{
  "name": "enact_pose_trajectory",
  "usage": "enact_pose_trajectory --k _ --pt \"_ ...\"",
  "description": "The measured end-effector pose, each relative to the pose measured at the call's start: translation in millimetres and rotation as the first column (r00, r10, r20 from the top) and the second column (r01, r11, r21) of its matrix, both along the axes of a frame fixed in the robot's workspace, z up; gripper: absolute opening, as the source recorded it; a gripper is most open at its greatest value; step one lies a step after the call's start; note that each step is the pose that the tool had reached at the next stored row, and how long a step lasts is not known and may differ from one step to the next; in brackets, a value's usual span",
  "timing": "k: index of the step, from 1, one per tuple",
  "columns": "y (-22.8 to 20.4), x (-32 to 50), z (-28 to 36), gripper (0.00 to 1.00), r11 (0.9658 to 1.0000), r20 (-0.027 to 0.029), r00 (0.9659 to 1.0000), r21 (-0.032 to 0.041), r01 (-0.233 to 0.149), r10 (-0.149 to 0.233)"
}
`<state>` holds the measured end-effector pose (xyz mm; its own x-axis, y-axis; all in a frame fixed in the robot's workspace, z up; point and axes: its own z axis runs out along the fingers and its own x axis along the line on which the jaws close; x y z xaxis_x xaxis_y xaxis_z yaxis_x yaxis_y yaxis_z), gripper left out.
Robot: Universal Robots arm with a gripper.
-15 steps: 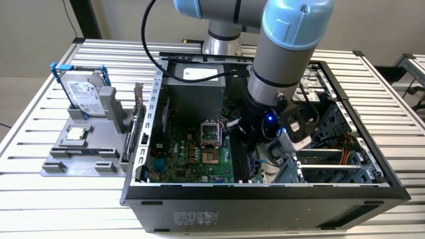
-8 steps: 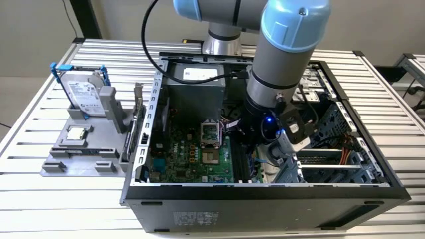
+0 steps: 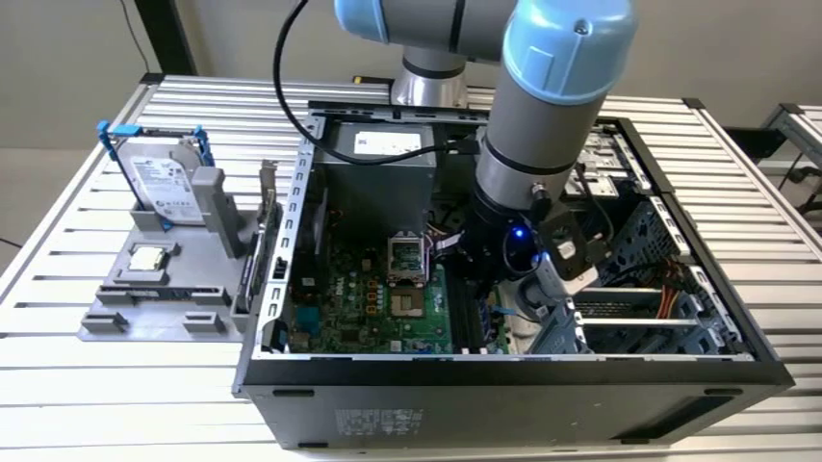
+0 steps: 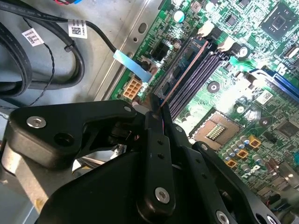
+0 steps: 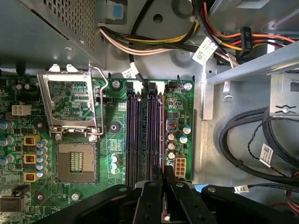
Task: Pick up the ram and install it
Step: 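Insert the ram into the slot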
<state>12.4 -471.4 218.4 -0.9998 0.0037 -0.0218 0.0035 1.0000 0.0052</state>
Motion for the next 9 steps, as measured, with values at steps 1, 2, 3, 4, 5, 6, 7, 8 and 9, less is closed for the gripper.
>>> enact_pose_trajectory --k 1,2,3,4,5,6,7,8,9 --pt "0.0 -0.1 -0.1 0.00 1.0000 -0.0001 1.0000 -0.0003 0.000 0.000" --pt "0.0 -0.4 -0.2 0.00 1.0000 -0.0001 1.0000 -0.0004 0.000 0.000" --pt "0.1 -0.6 -0.6 0.00 1.0000 0.0000 1.0000 -0.0002 0.000 0.000" --pt "0.1 -0.9 -0.8 0.00 1.0000 0.0000 1.0000 0.0000 0.000 0.000" --pt "0.2 -1.2 -1.0 0.00 1.0000 0.0000 1.0000 -0.0001 0.000 0.000" --pt "0.3 -1.6 -1.4 0.00 1.0000 0.0000 1.0000 0.0000 0.000 0.000" --pt "0.4 -1.9 -1.6 0.00 1.0000 0.0001 1.0000 0.0001 0.000 0.000" --pt "0.4 -2.1 -1.6 0.00 1.0000 0.0000 1.0000 0.0001 0.000 0.000" --pt "0.4 -2.2 -1.6 0.00 1.0000 0.0000 1.0000 0.0000 0.000 0.000"
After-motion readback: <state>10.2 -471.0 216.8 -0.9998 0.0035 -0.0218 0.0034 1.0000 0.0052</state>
